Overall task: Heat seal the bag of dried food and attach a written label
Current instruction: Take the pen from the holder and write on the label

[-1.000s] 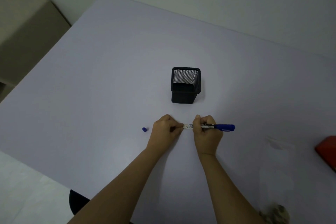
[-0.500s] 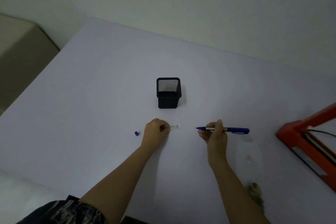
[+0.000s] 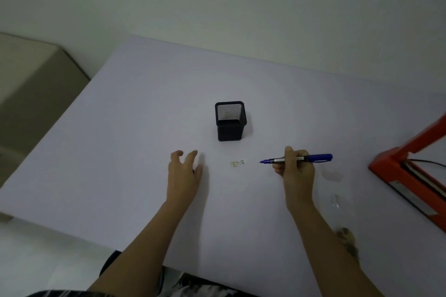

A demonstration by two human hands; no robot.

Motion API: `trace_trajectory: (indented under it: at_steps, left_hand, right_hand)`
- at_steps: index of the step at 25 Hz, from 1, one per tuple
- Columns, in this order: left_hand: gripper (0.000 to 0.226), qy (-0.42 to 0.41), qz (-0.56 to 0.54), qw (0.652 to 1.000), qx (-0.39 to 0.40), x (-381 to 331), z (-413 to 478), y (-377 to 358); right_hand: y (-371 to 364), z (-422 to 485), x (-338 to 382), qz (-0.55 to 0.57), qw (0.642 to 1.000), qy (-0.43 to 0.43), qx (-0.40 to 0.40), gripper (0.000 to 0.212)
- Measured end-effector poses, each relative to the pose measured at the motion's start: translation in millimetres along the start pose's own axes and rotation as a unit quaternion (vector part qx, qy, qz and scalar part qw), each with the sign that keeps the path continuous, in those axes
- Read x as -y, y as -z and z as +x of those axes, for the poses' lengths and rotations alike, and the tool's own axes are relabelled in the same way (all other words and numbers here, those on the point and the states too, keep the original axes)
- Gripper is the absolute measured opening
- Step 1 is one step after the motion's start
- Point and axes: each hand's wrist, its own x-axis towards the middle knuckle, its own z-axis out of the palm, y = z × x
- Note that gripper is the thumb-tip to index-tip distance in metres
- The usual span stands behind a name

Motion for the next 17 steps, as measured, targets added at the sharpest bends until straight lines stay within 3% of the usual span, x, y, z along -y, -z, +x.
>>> trace_trajectory:
  at_steps: [3,6,7,9,10,17]
  left_hand:
    - [0.025,0.001,0.018,0.994,0.107,5.2,-2.7,1.9]
    - [0.02,0.018,-0.123,0.991,0.054,-21.9,-5.5,14.9]
    - [0.021,0.064,-0.227,0.97,0.06,-37.8,-7.2,23.9]
    - [0.021,0.139,-0.452,0.873,0.123,-69.2,-14.0,41.9]
    - [0.02,0.153,-0.507,0.836,0.144,-81.4,-17.0,49.7]
    - [0.01,0.159,-0.537,0.808,0.181,-100.0,-19.4,63.8]
  right_hand:
    - [-6.8,-7.4,4.2,-0.006,1.0,0.005,0.008,0.022]
    - [-14.1,-11.9,11.0,0.011,1.0,0.008,0.011,0.022]
    - [-16.6,-12.5,14.3,0.015,1.0,0.009,0.014,0.022]
    - [-22.0,-13.5,20.2,0.019,1.0,0.012,0.021,0.022]
    - [-24.9,-14.1,22.7,0.016,1.0,0.013,0.021,0.022]
    - [-34.3,-16.4,28.7,0.002,1.0,0.013,0.025,0.021]
